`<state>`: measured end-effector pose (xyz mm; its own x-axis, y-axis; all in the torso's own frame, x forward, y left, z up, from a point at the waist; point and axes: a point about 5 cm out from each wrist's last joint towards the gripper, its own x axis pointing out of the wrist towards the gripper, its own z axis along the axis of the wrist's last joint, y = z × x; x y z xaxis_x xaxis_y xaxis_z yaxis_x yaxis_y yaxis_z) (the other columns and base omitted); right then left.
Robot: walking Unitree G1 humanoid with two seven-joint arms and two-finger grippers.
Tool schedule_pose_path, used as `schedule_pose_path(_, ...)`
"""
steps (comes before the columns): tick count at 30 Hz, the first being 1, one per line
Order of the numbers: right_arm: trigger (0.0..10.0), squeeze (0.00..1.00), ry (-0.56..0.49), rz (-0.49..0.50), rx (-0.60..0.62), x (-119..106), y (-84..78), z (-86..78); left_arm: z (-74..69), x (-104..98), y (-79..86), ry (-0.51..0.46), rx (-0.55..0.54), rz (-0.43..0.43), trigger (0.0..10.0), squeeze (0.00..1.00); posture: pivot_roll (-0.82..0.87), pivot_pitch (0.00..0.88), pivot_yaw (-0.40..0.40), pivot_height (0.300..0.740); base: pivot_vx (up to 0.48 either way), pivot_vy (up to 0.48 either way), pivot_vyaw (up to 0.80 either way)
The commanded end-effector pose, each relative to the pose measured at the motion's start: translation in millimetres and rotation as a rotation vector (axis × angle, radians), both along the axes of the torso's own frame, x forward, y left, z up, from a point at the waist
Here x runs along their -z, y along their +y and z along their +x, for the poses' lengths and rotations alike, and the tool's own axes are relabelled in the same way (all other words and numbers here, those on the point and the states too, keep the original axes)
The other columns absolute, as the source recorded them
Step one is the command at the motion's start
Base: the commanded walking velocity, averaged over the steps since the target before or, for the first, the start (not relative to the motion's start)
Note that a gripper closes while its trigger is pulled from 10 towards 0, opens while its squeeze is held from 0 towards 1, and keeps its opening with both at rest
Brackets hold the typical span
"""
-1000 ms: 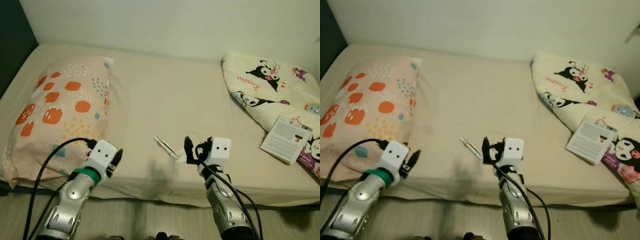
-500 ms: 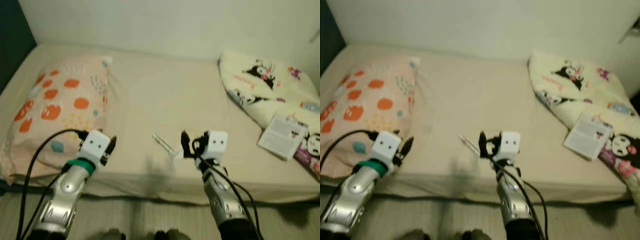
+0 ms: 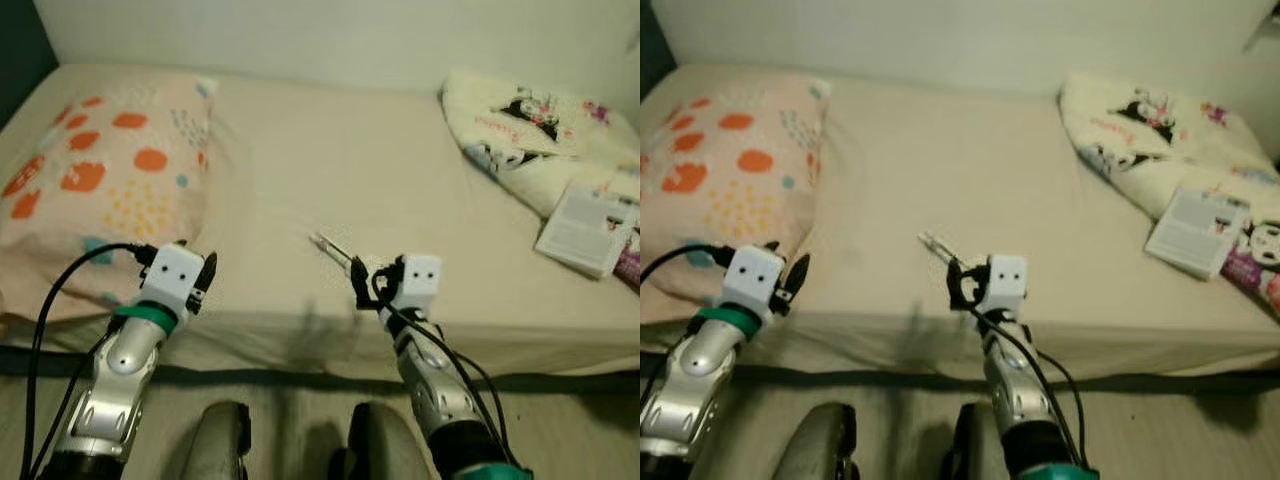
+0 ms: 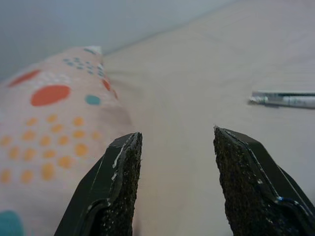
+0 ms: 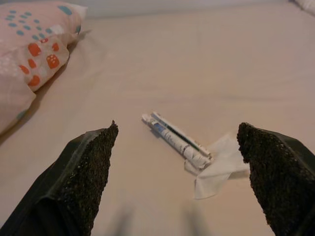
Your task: Clean up the room
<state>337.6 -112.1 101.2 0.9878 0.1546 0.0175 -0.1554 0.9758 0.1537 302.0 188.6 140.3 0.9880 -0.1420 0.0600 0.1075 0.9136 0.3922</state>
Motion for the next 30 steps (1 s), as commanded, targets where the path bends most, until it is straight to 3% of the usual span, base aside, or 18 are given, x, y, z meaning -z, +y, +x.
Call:
schedule_pose_path(1, 10.0, 0.0, -0.008, -0.007, -0.037, -4, 11.0, 6.3, -0.5, -8, -0.8, -0.025, -0.008, -0.016, 10.0, 0.0, 0.17, 0.115, -0.046, 0.565, 0.0, 0.0, 0.0)
schedule_pose_path(10, 10.0, 0.0, -0.016, -0.033, -0.093, -22, 35.9, 25.9, -2.6, -29, 14.4, -0.095, -0.06, 0.01, 10.0, 0.0, 0.19, 0.156, -0.065, 0.53, 0.0, 0.0, 0.0)
schedule_pose_path(14, 10.0, 0.0, -0.014, -0.056, -0.07, -27, 35.3, 31.5, -4.9, -38, 22.2, -0.121, -0.084, 0.021, 10.0, 0.0, 0.21, 0.183, -0.069, 0.515, 0.0, 0.0, 0.0)
schedule_pose_path(19, 10.0, 0.0, -0.004, -0.125, -0.009, -33, 29.7, 41.0, -13.2, -60, 45.4, -0.167, -0.138, 0.065, 10.0, 0.0, 0.24, 0.215, -0.066, 0.495, 0.0, 0.0, 0.0)
schedule_pose_path(23, 10.0, 0.0, -0.006, -0.233, 0.077, -33, 20.6, 44.8, -24.6, -69, 59.2, -0.171, -0.17, 0.099, 10.0, 0.0, 0.28, 0.239, -0.066, 0.495, 0.0, 0.0, 0.0)
schedule_pose_path(30, 10.0, 0.0, 0.029, -0.277, 0.09, -27, 22.1, 44.0, -32.5, -69, 61.8, -0.157, -0.186, 0.106, 10.0, 0.0, 0.29, 0.253, -0.069, 0.495, 0.0, 0.0, 0.0)
